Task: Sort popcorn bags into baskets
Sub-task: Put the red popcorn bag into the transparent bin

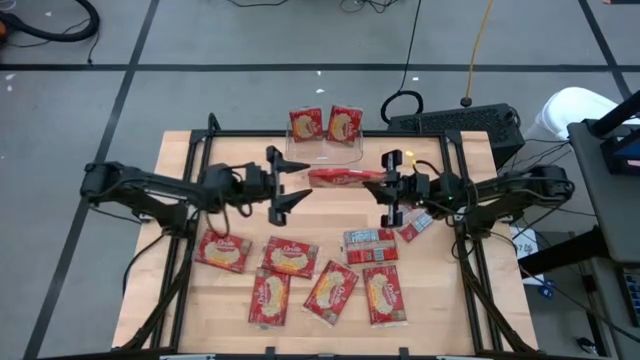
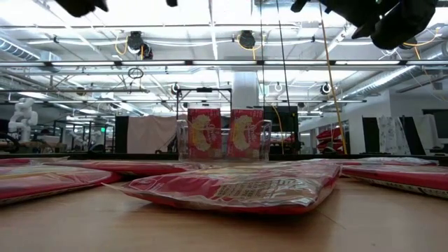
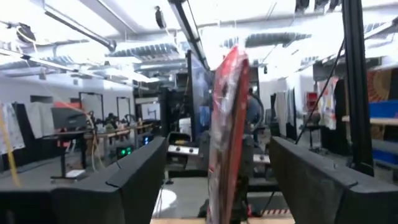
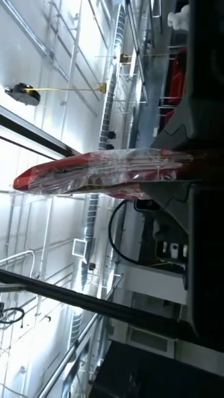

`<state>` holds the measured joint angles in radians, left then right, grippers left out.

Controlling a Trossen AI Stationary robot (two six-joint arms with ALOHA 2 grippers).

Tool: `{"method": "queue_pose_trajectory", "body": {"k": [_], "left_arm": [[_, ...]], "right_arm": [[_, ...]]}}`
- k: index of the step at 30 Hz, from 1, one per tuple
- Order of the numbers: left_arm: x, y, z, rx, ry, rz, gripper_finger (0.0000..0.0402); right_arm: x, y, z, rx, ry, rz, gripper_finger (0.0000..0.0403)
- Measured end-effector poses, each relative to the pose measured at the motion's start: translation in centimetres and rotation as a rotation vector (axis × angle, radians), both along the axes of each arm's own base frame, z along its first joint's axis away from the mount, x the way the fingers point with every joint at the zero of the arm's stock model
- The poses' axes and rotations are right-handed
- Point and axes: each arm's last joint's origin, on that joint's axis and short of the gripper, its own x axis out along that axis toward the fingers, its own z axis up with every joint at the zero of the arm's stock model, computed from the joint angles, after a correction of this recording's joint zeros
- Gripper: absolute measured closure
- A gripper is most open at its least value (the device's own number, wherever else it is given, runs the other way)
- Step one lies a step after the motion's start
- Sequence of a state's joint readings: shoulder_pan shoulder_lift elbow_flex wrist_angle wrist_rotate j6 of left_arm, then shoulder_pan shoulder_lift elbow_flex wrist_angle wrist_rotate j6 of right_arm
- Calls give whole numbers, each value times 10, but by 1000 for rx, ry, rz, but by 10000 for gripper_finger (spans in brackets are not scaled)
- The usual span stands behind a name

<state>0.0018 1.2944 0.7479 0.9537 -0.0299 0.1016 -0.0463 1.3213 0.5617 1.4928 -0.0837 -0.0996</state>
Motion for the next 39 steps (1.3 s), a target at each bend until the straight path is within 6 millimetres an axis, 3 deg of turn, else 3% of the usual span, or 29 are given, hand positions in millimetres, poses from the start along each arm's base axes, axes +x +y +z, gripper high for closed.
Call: {"method": "queue_pose_trajectory", "body": {"k": [4, 8, 21, 27, 31, 39], "left_arm": [[14, 5, -3, -8, -13, -24, 110], [22, 5, -1, 1, -4, -49, 145], [32, 15, 9, -8, 217, -34, 384], [17, 27, 16, -24, 357, 9, 363], [-3, 36, 31, -12, 434, 46, 375], [-35, 57, 85, -22, 578, 142, 376]], "right_arm": [[3, 0, -3, 3, 14, -2, 394], [3, -1, -4, 9, 14, -2, 394], [6, -13, -8, 68, 71, -13, 388], [8, -26, -15, 145, 149, -27, 344], [8, -34, -17, 176, 177, -76, 303], [11, -51, -32, 244, 331, -125, 248]]}}
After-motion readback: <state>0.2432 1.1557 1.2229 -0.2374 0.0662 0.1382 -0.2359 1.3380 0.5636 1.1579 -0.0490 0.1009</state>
